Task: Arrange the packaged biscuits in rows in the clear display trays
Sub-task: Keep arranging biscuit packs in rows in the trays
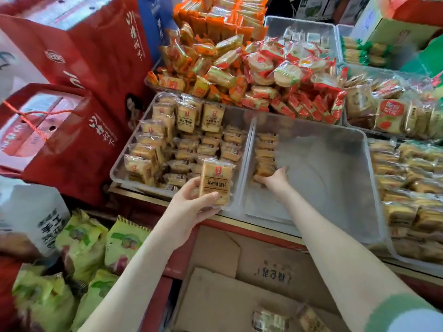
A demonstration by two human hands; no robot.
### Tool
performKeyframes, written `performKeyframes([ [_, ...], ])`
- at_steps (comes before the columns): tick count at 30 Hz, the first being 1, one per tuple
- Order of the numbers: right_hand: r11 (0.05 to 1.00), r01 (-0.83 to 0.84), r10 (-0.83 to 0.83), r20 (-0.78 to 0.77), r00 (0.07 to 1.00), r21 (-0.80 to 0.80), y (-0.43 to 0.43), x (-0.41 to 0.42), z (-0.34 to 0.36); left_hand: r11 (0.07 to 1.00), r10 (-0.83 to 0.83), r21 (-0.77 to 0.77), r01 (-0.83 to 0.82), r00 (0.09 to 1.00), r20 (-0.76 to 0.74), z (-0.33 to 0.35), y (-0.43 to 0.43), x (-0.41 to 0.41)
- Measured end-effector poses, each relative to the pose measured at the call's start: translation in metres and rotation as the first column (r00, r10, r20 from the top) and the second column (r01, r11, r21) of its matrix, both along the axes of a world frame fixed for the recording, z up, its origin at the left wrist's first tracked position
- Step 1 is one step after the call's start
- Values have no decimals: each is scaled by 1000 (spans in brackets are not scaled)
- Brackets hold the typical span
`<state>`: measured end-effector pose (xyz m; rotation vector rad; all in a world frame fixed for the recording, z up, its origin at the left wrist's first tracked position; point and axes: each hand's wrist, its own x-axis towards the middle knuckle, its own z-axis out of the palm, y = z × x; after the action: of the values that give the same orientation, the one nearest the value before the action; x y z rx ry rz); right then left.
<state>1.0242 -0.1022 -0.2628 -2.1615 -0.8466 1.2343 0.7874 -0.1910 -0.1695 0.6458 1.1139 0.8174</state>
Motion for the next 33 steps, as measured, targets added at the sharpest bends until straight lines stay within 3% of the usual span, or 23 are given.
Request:
performKeyframes([
  [3, 998, -40, 39, -15, 999, -52, -1, 0, -1, 998, -61, 5, 62, 996, -60, -3, -7, -8],
  [5, 993, -109, 113, 97, 989, -45, -7, 2, 10, 993, -110, 26, 113, 987, -114, 0, -10, -14],
  [7, 981, -180, 152, 284, 947, 75, -19, -2, 37, 979, -186, 58, 198, 969, -159, 5, -10, -19],
  [8, 959, -225, 172, 275, 946, 175, -28, -7, 57, 962, -245, 77, 261, 954, -173, 8, -9, -21],
  [10, 884, -351, 346, 75, 935, 309, -54, -20, 103, 909, -378, 111, 403, 906, -190, 20, -7, -23],
  [12, 815, -474, 535, -119, 836, 333, -83, -32, 139, 856, -468, 140, 498, 861, -198, 31, -4, -22],
  [13, 809, -475, 550, -163, 819, 346, -94, -35, 147, 844, -480, 154, 514, 851, -214, 36, -2, -20],
  [15, 850, -355, 449, -181, 875, 389, -106, -38, 151, 867, -421, 165, 470, 869, -261, 40, 1, -16],
  [17, 885, -166, 291, -239, 926, 434, -113, -36, 149, 928, -261, 183, 325, 916, -306, 39, 1, -12],
  [19, 886, 0, 179, -341, 923, 464, -120, -32, 148, 949, -129, 238, 205, 945, -301, 37, 0, -3],
  [22, 850, 105, 159, -443, 883, 516, -130, -26, 143, 925, -75, 338, 177, 953, -294, 38, -9, 10],
  [24, 788, 101, 178, -382, 907, 607, -137, -19, 142, 842, -50, 503, 196, 956, -289, 44, -18, 15],
  [25, 737, 46, 199, -282, 938, 674, -140, -12, 141, 736, -4, 636, 231, 941, -337, 46, -23, 15],
  [27, 580, -179, 266, 22, 964, 795, -147, 3, 141, 360, 176, 844, 398, 859, -480, 47, -28, 13],
  [28, 476, -298, 291, 171, 941, 827, -150, 10, 141, 156, 277, 861, 485, 815, -509, 46, -30, 11],
  [29, 374, -403, 300, 302, 905, 835, -154, 17, 140, 31, 347, 834, 551, 777, -526, 44, -32, 9],
  [31, 214, -602, 270, 546, 793, 769, -156, 25, 138, -10, 361, 796, 605, 745, -561, 40, -36, 4],
  [33, 148, -705, 224, 671, 707, 694, -156, 28, 132, 15, 342, 773, 634, 723, -600, 38, -40, 1],
])
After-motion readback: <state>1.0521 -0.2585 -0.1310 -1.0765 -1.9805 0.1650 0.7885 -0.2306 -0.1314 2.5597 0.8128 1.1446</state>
